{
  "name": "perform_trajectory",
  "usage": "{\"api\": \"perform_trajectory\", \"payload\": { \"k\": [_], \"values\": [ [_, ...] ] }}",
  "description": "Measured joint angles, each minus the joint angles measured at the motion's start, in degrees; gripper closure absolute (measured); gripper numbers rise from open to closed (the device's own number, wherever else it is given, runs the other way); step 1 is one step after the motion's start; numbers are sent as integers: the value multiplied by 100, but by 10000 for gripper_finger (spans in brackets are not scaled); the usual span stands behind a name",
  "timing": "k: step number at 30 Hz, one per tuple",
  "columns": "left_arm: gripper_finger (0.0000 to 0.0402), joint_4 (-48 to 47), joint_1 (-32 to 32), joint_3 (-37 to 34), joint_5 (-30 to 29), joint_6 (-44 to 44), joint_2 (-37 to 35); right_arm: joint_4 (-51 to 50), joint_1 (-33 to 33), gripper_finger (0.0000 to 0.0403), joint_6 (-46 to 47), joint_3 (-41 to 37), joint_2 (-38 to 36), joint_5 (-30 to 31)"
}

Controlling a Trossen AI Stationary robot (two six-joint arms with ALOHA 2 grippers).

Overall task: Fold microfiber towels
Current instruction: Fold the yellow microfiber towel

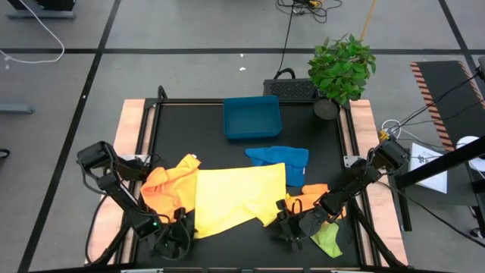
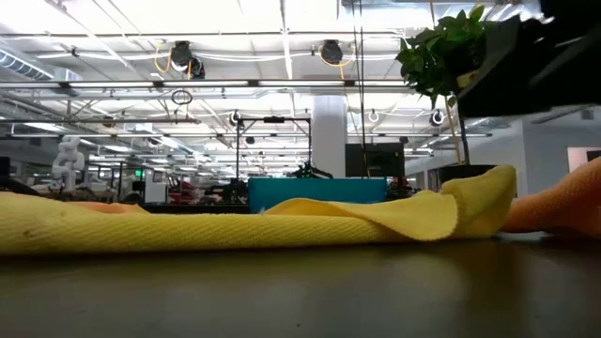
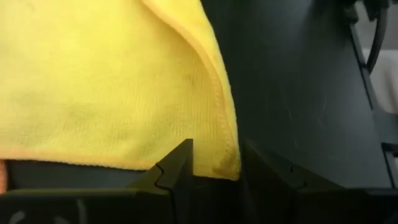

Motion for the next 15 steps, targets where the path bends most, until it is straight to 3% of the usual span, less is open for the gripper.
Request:
{"api": "perform_trajectory", "payload": {
  "k": [15],
  "values": [
    [277, 496, 22, 2, 302, 527, 132, -382, 89, 252, -252, 90, 91, 32]
  ]
}}
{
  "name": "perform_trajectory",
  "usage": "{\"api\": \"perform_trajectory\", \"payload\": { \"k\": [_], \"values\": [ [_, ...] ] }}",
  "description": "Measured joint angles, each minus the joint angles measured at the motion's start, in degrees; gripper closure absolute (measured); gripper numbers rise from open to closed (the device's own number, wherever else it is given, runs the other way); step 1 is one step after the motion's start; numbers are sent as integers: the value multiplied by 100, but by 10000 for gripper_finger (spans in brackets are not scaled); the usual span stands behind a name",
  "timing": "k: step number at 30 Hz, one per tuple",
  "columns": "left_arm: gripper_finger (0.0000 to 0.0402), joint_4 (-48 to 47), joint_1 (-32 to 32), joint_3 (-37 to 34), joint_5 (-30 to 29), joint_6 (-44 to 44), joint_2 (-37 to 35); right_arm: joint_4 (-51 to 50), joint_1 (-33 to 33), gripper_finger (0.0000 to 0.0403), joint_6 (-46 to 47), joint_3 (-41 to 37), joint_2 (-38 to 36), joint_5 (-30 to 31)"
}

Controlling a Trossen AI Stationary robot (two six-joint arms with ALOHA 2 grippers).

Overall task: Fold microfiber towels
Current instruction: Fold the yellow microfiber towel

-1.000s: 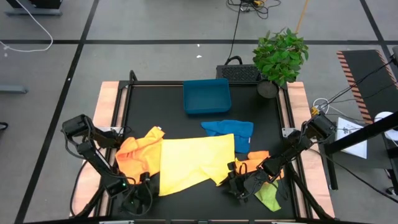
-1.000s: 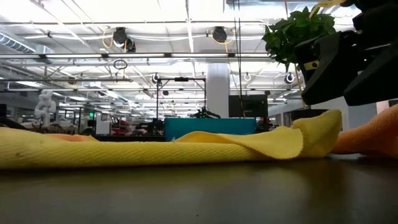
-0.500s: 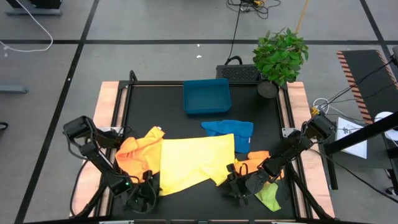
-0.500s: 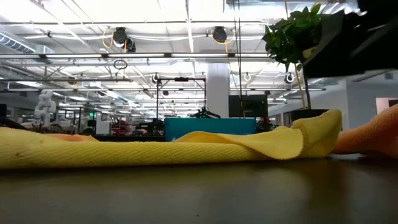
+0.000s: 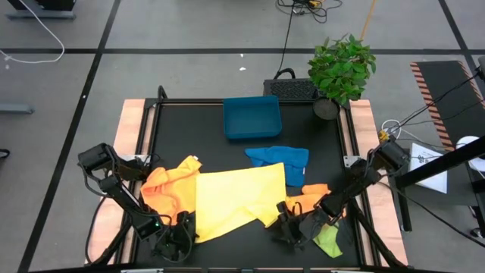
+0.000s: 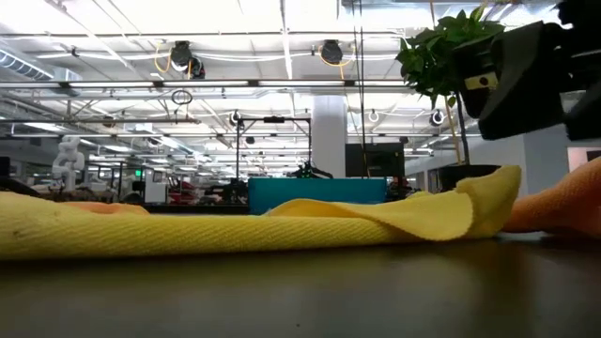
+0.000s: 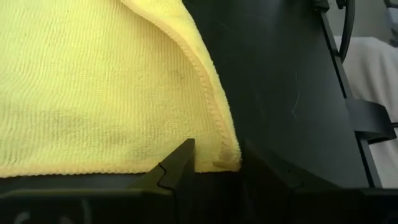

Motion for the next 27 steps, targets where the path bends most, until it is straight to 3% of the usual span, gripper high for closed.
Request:
{"api": "perform_trajectory", "payload": {
  "k": [10, 19, 27],
  "values": [
    [393, -11, 4, 0, 26, 126, 0, -1630, -320, 252, -75, 940, 330, 302],
    [393, -15, 2, 0, 61, 232, 0, -2399, -353, 252, 237, 1012, 340, 269],
    [386, -15, 2, 0, 65, 270, 0, -2364, -286, 252, 289, 1011, 327, 265]
  ]
}}
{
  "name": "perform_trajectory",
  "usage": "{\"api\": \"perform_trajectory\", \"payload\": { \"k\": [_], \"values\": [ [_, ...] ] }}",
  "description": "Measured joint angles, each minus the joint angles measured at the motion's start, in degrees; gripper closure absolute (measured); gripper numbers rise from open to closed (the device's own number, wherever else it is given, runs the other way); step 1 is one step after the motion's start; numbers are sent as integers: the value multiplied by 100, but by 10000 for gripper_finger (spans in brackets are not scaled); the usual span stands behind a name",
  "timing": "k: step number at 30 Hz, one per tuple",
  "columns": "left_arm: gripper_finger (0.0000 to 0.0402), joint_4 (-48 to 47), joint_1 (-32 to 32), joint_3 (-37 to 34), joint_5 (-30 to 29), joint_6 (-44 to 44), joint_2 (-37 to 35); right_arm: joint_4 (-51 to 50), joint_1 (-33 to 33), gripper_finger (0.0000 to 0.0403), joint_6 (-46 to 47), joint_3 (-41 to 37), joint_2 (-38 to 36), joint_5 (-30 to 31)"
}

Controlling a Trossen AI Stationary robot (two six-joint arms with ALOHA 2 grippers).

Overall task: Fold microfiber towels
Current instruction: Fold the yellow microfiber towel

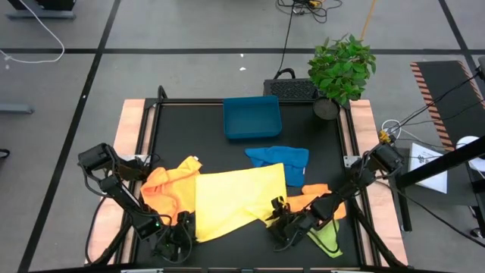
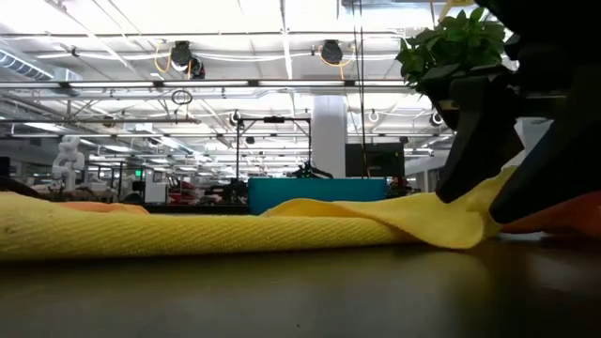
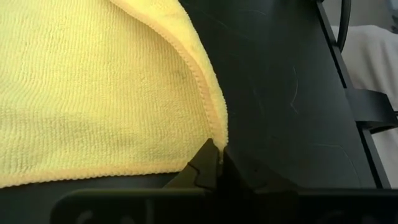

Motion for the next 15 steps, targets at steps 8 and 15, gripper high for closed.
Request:
{"api": "perform_trajectory", "payload": {
  "k": [8, 15],
  "values": [
    [385, 2, 2, 0, 54, -3, 0, 6, 86, 252, 112, -2, -23, -9],
    [396, 2, 2, 0, 57, -9, 0, -109, 86, 264, 105, -4, -23, -6]
  ]
}}
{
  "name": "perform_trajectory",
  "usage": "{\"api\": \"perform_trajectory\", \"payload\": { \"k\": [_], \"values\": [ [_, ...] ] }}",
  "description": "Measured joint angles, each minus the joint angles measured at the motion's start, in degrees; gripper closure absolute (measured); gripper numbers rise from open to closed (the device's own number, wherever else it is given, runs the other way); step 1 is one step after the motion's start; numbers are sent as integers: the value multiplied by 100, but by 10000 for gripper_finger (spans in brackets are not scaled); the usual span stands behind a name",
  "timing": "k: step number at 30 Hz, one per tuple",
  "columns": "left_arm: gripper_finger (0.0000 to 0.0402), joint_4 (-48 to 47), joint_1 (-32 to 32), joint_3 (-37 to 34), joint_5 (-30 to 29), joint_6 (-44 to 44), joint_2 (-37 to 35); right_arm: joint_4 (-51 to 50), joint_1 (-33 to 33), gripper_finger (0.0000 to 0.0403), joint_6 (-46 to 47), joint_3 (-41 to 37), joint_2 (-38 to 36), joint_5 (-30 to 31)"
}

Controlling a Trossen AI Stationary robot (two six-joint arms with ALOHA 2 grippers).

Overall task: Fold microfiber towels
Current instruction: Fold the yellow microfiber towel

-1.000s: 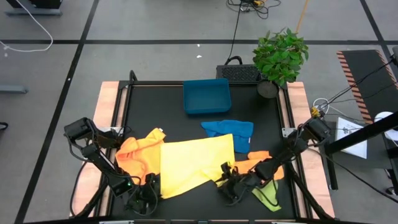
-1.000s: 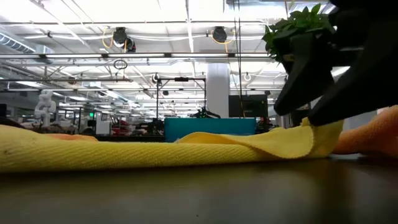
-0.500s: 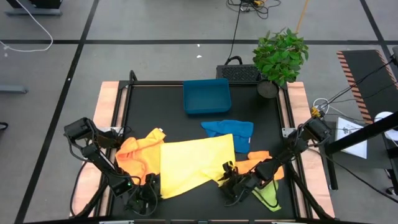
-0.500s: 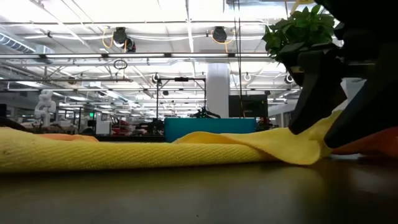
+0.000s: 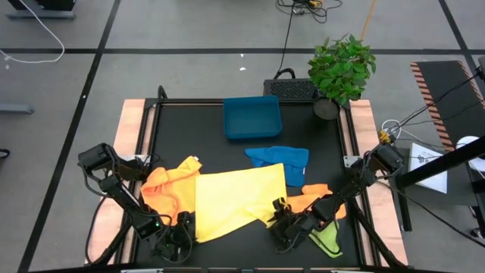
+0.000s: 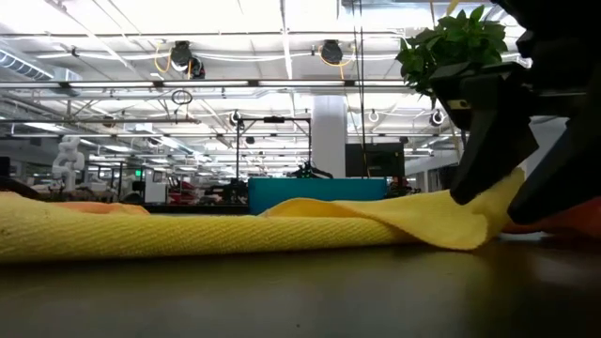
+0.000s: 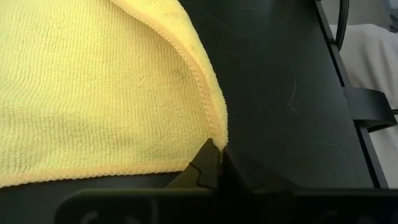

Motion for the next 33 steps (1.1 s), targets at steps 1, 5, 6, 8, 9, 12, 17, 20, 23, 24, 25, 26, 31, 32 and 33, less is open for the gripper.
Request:
{"api": "perform_trajectory", "payload": {
  "k": [1, 5, 6, 8, 9, 12, 17, 20, 23, 24, 25, 26, 31, 32, 33],
  "values": [
    [395, 0, 0, 0, 0, -7, 0, -3, 0, 272, -54, 0, 0, -1],
    [386, -2, 0, 0, 2, 6, 0, 3, 0, 328, -207, 0, 0, 6],
    [387, -18, 0, 0, 3, 10, 0, 3, 0, 346, -219, 0, 0, 4],
    [395, -77, -2, 0, 4, 9, 0, 3, 0, 384, -222, 0, 0, 1],
    [396, -95, -2, 0, 4, 6, -2, 1, 0, 393, -226, 0, 0, 0],
    [393, -99, -2, 2, 4, 31, -2, 12, 0, 394, -225, 0, 0, 8],
    [397, -304, 2, 2, 44, 250, -177, 154, -2, 401, -229, -3, -186, 104],
    [395, -689, 35, 23, 2, 265, -495, 195, 0, 402, -331, -4, -525, 454],
    [397, -1197, 55, 68, -230, 357, -912, 244, 20, 402, -437, -4, -969, 920],
    [397, -1285, 68, 74, -305, 428, -1064, 322, 33, 402, -503, -4, -1113, 1083],
    [396, -1385, 83, 79, -374, 486, -1234, 386, 35, 402, -583, -2, -1245, 1167],
    [395, -1513, 96, 79, -460, 557, -1418, 440, 35, 402, -690, -2, -1369, 1238],
    [398, -1953, 200, 83, -757, 1030, -2292, 641, 26, 402, -1024, -2, -1892, 1234],
    [397, -1994, 223, 83, -807, 1129, -2455, 632, 26, 402, -1036, 0, -1978, 1234],
    [396, -2055, 248, 83, -846, 1230, -2635, 608, 26, 402, -1038, -4, -2060, 1232]
  ]
}}
